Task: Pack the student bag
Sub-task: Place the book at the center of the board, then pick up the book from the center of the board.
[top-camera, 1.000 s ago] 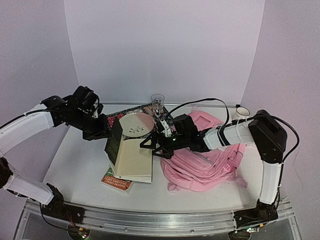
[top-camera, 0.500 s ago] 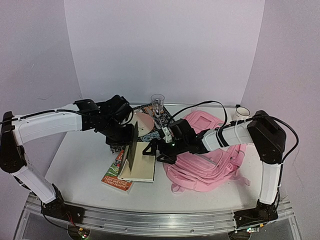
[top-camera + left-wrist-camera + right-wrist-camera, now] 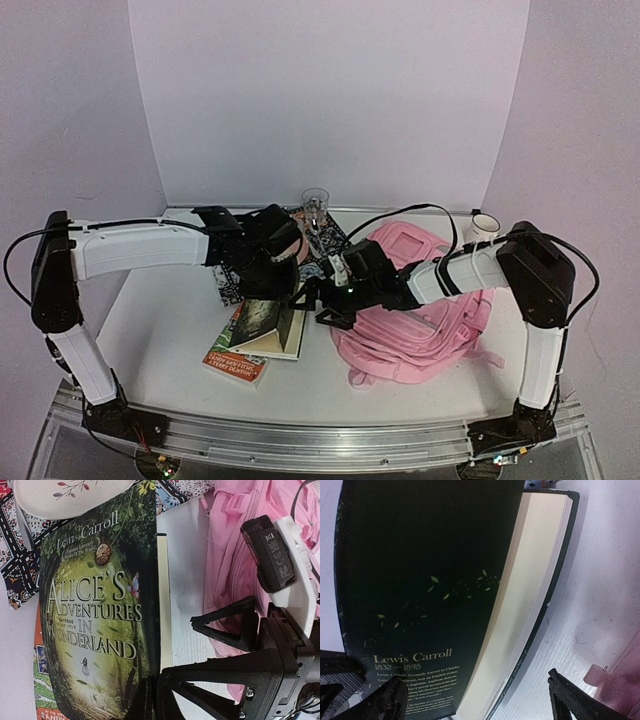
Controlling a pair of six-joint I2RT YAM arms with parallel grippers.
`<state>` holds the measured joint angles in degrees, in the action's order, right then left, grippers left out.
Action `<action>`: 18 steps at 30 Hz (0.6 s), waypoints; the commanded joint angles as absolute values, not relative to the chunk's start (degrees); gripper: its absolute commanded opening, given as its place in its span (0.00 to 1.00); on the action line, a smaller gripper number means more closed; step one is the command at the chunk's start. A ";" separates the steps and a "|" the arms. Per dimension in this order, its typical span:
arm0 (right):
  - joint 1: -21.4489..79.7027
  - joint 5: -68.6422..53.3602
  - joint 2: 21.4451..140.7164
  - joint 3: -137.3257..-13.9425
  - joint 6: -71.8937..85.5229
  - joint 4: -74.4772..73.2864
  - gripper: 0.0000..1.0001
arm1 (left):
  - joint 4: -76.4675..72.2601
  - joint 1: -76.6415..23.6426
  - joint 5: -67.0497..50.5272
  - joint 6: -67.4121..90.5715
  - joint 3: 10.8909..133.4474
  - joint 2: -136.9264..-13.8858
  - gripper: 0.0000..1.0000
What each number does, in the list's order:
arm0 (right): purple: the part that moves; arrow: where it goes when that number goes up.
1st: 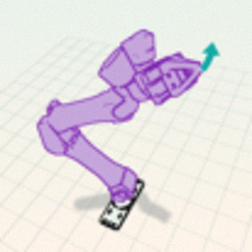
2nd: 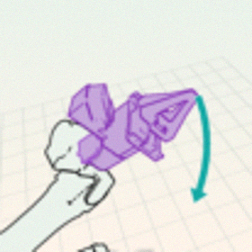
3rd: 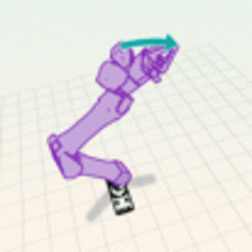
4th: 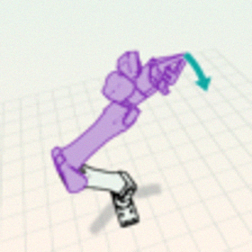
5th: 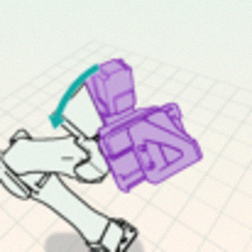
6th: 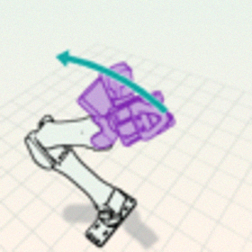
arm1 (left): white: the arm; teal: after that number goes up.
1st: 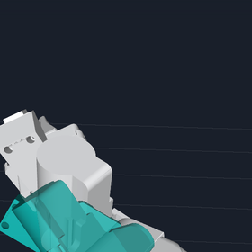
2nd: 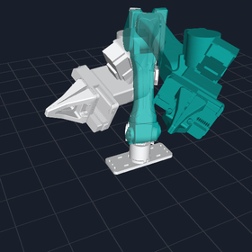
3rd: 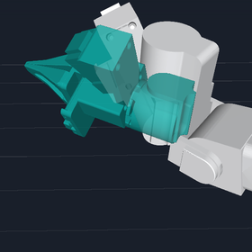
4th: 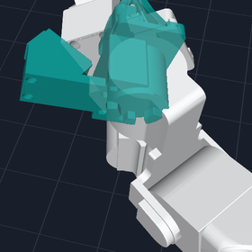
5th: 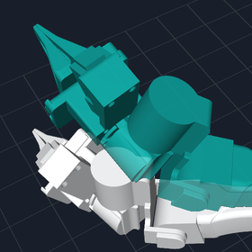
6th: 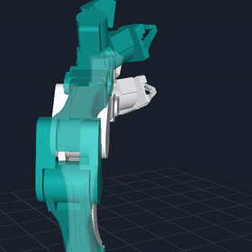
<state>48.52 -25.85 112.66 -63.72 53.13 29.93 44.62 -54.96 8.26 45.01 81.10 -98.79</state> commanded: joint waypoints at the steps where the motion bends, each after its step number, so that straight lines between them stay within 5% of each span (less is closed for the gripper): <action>1: 48.34 -23.84 110.00 -61.85 53.88 30.67 0.98 | 48.92 -55.53 11.27 45.85 82.96 -99.88 0.03; 11: 48.37 -25.18 108.22 -61.41 54.36 32.74 0.98 | 49.36 -56.43 12.33 47.41 82.85 -94.33 0.33; 14: 48.36 -24.88 107.13 -62.05 53.75 32.66 0.96 | 49.26 -56.17 13.63 47.86 82.65 -91.99 0.53; 18: 48.38 -25.32 105.94 -63.02 53.62 32.39 0.95 | 47.64 -51.71 11.57 47.66 78.86 -88.32 0.64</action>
<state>48.53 -25.23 110.52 -62.06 54.22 32.56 48.48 -55.57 11.61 47.46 81.11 -94.12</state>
